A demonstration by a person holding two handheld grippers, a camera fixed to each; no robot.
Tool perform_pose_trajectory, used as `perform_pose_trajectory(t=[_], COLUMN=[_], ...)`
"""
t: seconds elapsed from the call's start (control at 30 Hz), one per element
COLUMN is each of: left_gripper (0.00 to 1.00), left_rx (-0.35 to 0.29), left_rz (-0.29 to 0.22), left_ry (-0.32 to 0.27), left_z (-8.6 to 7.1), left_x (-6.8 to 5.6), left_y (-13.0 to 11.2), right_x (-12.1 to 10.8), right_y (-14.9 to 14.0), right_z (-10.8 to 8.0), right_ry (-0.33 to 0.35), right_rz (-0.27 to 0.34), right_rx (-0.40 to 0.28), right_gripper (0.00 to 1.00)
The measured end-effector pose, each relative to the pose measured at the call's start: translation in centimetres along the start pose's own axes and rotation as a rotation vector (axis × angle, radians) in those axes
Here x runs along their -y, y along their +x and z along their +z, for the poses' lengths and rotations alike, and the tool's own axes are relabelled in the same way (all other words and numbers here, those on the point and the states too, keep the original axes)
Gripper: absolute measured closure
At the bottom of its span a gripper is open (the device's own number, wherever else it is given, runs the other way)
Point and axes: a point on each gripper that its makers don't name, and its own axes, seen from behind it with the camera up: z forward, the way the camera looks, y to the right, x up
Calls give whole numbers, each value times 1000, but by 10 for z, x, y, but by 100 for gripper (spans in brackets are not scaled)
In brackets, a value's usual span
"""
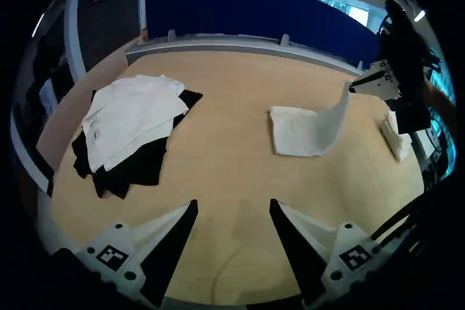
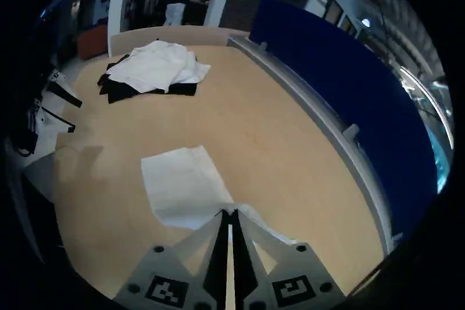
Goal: Fold towel
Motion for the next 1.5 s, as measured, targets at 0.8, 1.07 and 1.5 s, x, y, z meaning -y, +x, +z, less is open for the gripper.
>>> perform_pose_trajectory(t=[0.8,1.07,1.5], left_gripper=[9,9,9], left_rx=[-28,-28,-33], left_rz=[-79,-71,-73], left_ry=[40,33,32], left_z=[-16,-14,-15], left_x=[15,15,14], left_y=[-13,-11,-9], right_x=[146,148,148], right_y=[26,22,21], right_z=[120,123,118], right_ry=[273,271,273], right_rz=[-59,-43,-56], right_rx=[56,57,43], right_gripper=[97,96,82])
